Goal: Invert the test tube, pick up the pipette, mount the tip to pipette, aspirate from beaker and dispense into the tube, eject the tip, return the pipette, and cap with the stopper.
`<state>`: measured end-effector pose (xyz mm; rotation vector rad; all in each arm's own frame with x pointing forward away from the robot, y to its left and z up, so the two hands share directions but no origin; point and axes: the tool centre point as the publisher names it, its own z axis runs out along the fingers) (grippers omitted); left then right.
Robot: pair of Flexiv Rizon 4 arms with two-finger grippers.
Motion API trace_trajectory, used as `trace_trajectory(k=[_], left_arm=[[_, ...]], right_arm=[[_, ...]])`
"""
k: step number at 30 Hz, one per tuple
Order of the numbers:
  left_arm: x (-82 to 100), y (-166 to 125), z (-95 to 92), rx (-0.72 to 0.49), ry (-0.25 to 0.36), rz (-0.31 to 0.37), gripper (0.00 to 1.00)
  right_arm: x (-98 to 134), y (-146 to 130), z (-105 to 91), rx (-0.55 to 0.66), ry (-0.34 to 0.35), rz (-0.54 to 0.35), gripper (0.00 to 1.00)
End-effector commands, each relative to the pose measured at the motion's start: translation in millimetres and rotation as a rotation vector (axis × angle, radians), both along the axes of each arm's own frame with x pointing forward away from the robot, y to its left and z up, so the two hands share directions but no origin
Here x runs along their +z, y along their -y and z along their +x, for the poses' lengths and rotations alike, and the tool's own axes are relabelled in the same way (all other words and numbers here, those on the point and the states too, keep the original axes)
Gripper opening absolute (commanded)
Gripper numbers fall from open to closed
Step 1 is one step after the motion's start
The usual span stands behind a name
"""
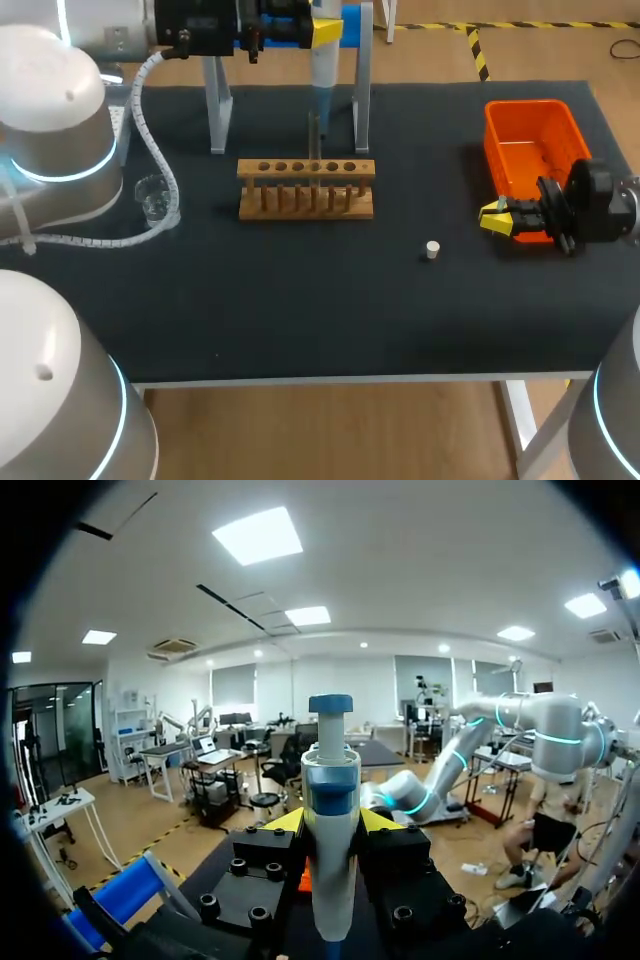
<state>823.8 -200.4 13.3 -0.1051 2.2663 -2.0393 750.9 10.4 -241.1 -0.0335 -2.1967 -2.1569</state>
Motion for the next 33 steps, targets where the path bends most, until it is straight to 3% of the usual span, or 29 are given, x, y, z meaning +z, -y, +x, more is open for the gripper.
trace_trajectory(k=[1,15,33], left_arm=[[-1.7,7.0,6.0,0.002,-0.004,0.006,0.0],[-7.7,18.6,7.7,0.107,0.013,-0.016,0.0],[-10.9,27.0,4.4,0.098,0.012,-0.001,0.0]], right_arm=[[0.1,0.6,-0.9,0.0,0.001,0.0,0.0],[0.1,0.6,-0.9,0.0,0.001,0.0,0.0],[0.1,0.6,-0.9,0.0,0.001,0.0,0.0]])
